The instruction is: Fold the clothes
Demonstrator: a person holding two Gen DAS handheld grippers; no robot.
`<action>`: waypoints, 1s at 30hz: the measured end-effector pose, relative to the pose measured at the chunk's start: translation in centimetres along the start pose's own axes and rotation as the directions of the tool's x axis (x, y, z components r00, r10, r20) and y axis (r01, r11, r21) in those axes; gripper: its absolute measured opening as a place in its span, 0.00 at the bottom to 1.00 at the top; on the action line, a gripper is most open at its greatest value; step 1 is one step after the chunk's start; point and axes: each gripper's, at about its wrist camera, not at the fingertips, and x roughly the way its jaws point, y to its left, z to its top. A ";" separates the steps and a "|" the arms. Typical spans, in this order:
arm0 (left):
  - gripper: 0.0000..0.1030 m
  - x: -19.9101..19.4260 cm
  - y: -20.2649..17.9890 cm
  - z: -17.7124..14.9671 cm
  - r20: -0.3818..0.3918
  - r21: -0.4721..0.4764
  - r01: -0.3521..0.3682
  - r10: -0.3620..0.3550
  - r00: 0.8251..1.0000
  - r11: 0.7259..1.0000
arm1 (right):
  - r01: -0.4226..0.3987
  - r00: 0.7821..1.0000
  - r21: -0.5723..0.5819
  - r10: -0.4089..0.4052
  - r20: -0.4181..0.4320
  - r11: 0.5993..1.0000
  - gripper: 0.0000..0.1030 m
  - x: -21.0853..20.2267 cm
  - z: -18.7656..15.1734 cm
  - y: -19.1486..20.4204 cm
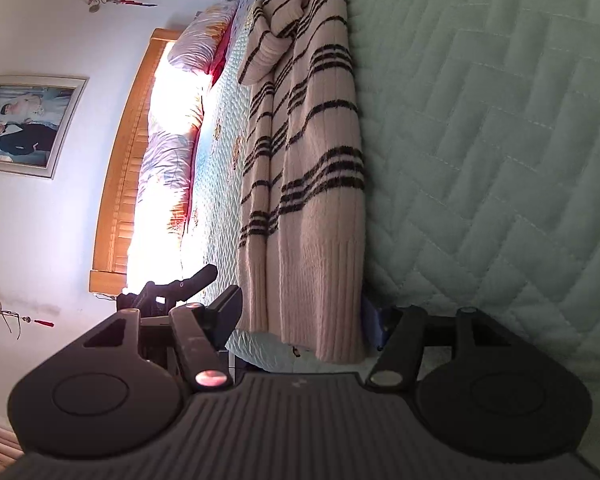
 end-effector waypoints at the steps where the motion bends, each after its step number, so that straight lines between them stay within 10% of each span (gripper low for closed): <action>1: 0.71 0.2 0.1 -0.2 -0.018 -0.003 0.015 -0.015 1.000 1.000 | -0.005 1.000 0.006 0.005 0.002 1.000 0.61 0.0 0.0 0.0; 8: 0.69 1.9 -0.3 -1.0 -0.074 0.006 0.065 -0.064 0.995 0.998 | -0.036 0.999 0.028 0.036 -0.004 0.999 0.61 0.4 0.2 -0.3; 14: 0.20 2.2 0.3 -1.3 -0.071 0.005 0.029 -0.029 0.997 1.000 | 0.015 1.000 -0.012 -0.015 -0.013 1.000 0.46 0.5 0.0 0.0; 17: 0.17 1.7 -0.4 -0.6 -0.038 0.003 0.054 -0.054 0.998 0.999 | 0.047 0.999 -0.007 -0.047 -0.015 0.999 0.09 0.5 -0.5 -0.6; 30: 0.15 -1.8 -6.9 5.3 0.156 0.065 0.241 -0.249 0.956 0.968 | -0.200 0.963 -0.118 0.218 0.159 0.973 0.10 -3.7 5.4 7.0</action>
